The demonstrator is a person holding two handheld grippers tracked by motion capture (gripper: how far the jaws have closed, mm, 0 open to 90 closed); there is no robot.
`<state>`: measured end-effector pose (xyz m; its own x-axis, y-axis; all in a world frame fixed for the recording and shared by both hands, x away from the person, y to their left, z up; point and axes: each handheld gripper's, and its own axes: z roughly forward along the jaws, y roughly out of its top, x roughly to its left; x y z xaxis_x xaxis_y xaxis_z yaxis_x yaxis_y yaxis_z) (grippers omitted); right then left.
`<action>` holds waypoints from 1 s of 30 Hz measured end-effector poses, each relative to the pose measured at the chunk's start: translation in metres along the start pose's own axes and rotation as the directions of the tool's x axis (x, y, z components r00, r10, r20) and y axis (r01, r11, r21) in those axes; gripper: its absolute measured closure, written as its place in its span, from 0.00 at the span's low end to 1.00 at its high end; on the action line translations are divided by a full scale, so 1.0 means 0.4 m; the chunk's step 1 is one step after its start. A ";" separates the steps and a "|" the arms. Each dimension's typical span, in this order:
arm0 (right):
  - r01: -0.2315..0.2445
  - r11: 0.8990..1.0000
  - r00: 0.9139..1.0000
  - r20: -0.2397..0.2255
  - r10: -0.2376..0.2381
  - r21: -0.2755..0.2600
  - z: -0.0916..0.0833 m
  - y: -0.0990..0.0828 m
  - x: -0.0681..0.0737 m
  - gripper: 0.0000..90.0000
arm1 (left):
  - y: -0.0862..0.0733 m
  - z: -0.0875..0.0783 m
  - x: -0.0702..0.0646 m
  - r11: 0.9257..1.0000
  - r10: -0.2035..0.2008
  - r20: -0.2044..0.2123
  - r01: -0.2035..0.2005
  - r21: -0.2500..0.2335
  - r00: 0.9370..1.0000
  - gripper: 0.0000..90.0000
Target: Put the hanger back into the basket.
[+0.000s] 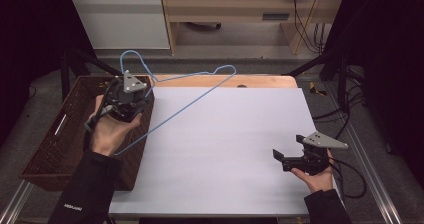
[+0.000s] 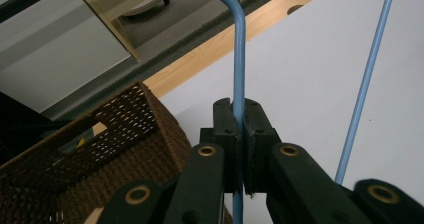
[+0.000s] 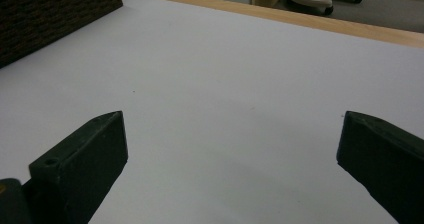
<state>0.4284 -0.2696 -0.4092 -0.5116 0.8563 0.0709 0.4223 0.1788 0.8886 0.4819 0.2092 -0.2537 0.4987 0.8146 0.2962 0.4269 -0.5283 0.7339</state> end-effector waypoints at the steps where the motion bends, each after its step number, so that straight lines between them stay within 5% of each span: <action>1: 0.000 1.000 1.000 0.000 0.000 0.000 0.000 0.000 0.000 0.01 | -0.003 -0.005 0.009 1.000 -0.004 -0.007 0.004 0.000 1.000 0.97; 11: 0.004 1.000 1.000 -0.001 -0.004 0.004 0.001 0.000 0.001 0.01 | -0.046 -0.057 0.091 0.999 -0.045 -0.075 0.045 -0.003 0.996 0.97; 21: 0.004 1.000 1.000 -0.001 -0.004 0.001 0.002 0.000 0.003 0.01 | -0.111 -0.088 0.168 0.996 -0.090 -0.091 0.090 0.002 0.992 0.97; 30: 0.005 1.000 1.000 0.001 -0.005 -0.003 0.000 0.002 0.005 0.01 | -0.159 -0.096 0.238 0.991 -0.128 -0.140 0.132 0.020 0.982 0.97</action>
<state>0.4279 -0.2679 -0.4082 -0.5127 0.8560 0.0662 0.4175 0.1812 0.8904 0.4733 0.3295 -0.2487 0.3293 0.9009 0.2827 0.5042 -0.4209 0.7541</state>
